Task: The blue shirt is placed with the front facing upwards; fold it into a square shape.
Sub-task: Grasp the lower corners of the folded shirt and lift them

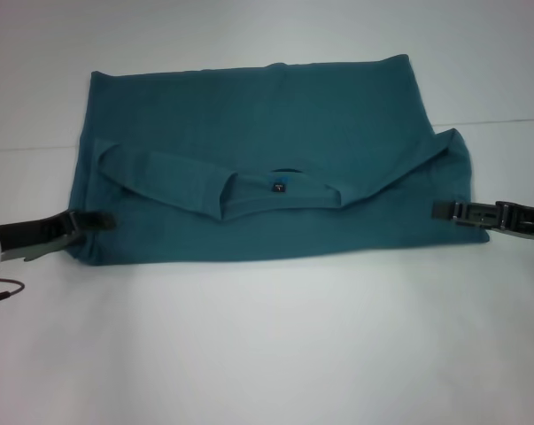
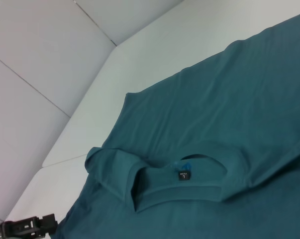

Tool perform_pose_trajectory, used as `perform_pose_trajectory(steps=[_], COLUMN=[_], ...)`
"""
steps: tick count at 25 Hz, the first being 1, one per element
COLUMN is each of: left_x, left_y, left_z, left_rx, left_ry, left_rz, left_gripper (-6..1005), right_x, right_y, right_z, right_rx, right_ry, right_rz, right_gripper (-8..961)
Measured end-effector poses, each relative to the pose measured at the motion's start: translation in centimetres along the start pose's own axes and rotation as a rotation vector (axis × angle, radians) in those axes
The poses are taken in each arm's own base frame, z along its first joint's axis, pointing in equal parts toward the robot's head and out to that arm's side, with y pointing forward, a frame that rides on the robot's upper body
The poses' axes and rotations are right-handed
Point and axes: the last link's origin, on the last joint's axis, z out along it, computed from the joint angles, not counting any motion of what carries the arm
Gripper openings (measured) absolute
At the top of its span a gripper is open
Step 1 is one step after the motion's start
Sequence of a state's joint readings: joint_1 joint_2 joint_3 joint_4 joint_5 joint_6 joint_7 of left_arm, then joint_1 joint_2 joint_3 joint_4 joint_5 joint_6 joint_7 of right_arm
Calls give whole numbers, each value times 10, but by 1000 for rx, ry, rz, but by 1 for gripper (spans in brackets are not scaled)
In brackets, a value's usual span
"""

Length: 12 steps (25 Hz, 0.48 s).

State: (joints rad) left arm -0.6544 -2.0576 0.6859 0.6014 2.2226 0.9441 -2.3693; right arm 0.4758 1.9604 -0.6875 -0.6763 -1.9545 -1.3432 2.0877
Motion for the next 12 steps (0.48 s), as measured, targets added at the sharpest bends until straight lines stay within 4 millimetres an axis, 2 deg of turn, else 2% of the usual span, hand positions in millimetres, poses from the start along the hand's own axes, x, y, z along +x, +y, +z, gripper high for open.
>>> perform_pose_trajectory(steps=[12], left_x=[1], left_y=[-14], left_z=[-6], left_rx=[59], left_ry=[18], left_rz=[-10], left_gripper=[536], right_x=[0], right_y=[0], right_z=[0], right_rx=[2], right_ry=[-1], right_rz=[1], right_gripper=[796])
